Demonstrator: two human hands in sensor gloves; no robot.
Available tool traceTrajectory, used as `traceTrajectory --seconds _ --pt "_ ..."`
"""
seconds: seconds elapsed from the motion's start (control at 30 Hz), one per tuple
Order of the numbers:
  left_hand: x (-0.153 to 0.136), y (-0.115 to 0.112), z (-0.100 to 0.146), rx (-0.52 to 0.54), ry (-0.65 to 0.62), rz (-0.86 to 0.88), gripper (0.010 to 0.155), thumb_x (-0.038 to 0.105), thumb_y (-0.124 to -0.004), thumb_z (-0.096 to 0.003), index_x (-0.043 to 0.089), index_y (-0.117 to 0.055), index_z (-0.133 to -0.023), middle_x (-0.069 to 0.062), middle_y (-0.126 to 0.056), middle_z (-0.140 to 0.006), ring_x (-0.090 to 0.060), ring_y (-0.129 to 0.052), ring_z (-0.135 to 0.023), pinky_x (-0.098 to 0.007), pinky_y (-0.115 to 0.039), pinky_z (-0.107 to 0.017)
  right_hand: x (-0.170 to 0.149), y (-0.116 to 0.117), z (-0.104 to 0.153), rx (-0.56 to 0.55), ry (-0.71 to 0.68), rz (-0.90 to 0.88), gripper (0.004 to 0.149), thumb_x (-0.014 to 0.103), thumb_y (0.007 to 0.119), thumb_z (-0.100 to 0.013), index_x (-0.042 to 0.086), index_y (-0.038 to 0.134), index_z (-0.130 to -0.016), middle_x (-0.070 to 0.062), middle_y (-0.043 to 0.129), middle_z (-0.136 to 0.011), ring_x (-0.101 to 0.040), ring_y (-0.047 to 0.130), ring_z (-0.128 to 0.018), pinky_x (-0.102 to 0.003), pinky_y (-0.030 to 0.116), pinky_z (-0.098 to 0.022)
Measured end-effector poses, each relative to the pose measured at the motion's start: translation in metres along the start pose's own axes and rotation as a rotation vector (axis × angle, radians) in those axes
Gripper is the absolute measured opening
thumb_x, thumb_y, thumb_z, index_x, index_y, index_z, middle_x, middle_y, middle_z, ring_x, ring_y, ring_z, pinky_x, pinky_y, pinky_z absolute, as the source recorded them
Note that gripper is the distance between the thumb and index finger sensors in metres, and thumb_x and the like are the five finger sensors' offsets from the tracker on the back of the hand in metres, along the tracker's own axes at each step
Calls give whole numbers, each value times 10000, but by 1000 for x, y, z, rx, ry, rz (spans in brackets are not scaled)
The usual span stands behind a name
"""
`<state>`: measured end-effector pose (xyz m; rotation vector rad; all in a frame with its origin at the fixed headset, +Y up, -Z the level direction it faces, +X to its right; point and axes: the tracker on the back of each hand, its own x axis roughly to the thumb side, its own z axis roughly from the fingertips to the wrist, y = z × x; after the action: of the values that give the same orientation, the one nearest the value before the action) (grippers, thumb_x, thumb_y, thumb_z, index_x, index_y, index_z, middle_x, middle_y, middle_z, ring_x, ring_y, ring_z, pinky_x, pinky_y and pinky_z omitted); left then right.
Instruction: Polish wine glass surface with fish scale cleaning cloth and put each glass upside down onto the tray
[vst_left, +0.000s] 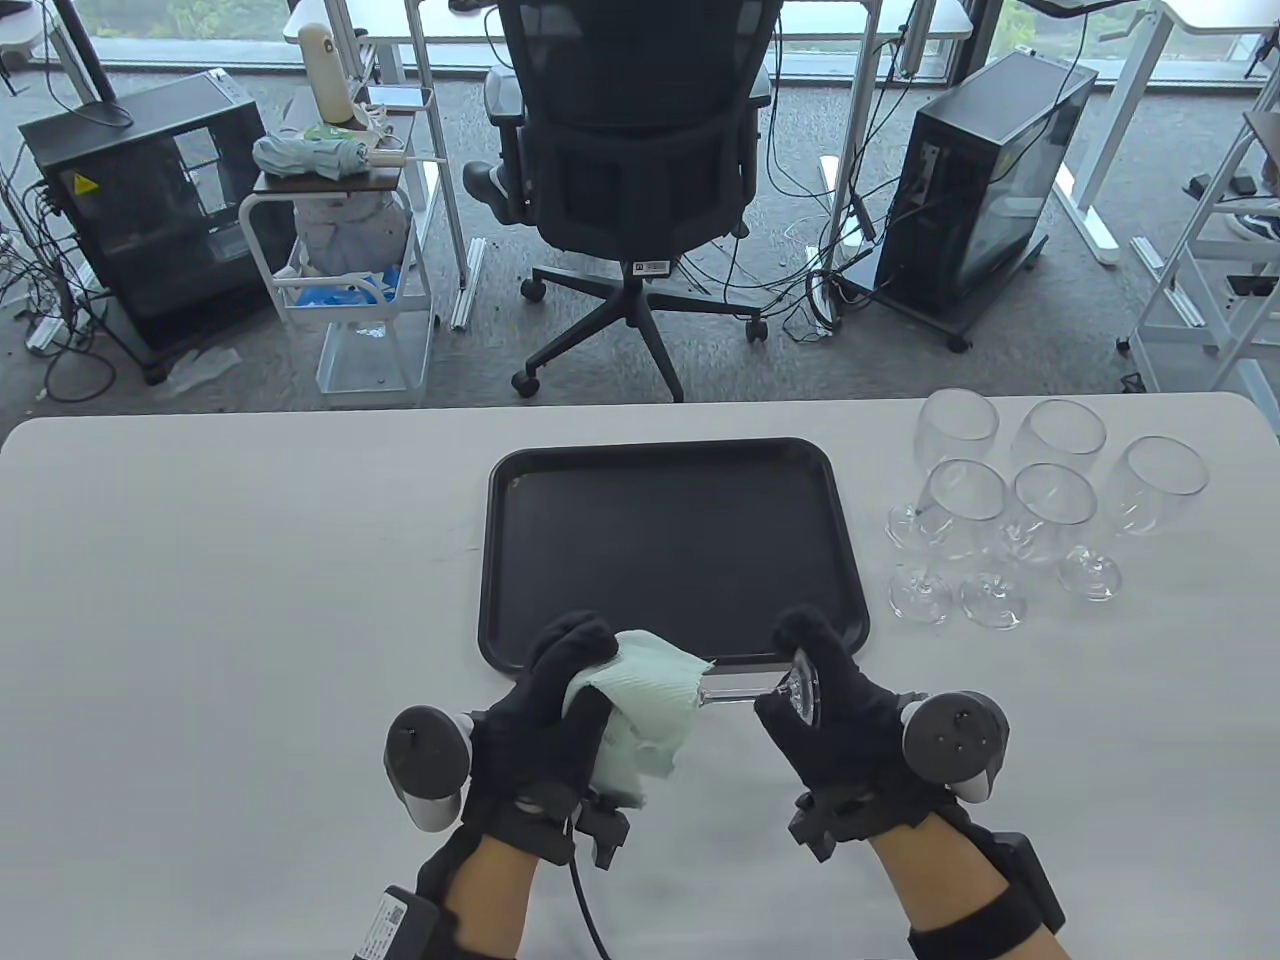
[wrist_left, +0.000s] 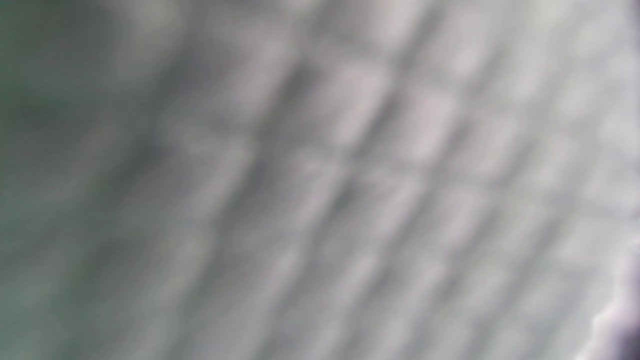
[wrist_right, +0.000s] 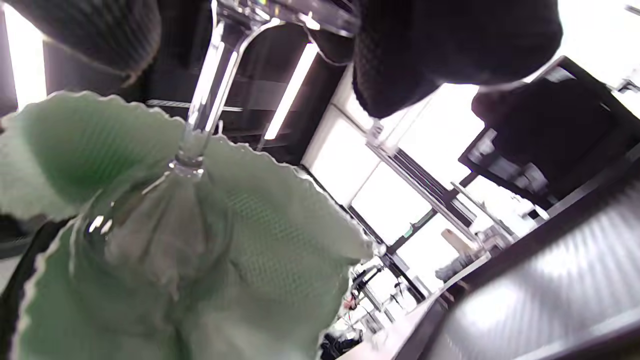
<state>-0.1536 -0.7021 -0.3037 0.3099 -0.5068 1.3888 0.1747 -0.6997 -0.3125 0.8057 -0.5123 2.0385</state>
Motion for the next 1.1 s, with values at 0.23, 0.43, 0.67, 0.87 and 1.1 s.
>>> traceTrajectory --seconds 0.23,0.43,0.67,0.87,1.1 --pt "1 -5 1 -18 25 55 612 703 -704 -519 356 -640 -1019 -39 -595 -1115 -373 -718 -938 -541 -865 -428 6 -6 1 -86 -85 61 823 658 803 -459 333 321 -1042 -134 572 -1002 -313 905 -522 -359 885 -287" --pt "8 -3 2 15 -90 -87 610 705 -714 -496 370 -656 -1003 -22 -604 -1112 -355 -727 -943 -543 -865 -433 -10 1 0 111 379 -352 771 702 705 -503 282 398 -1072 -187 640 -955 -309 903 -448 -350 862 -220" --pt "-3 1 0 -9 34 39 606 692 -711 -518 351 -651 -1014 -40 -602 -1115 -375 -723 -938 -552 -861 -434 6 -2 -1 -11 -15 51 898 674 774 -467 291 231 -1070 -158 517 -1065 -350 901 -571 -408 886 -332" --pt "-2 -4 2 -17 33 53 612 704 -696 -521 360 -633 -1024 -35 -585 -1122 -368 -717 -944 -539 -864 -436 5 -5 0 -63 11 -17 777 646 776 -483 336 344 -1050 -144 593 -998 -307 906 -522 -352 888 -288" --pt "1 -3 0 -16 -57 -32 602 684 -720 -509 361 -646 -1012 -28 -581 -1123 -367 -696 -961 -565 -845 -463 -9 -2 -2 99 286 -264 816 683 702 -513 259 316 -1093 -213 584 -1016 -358 895 -515 -406 869 -283"
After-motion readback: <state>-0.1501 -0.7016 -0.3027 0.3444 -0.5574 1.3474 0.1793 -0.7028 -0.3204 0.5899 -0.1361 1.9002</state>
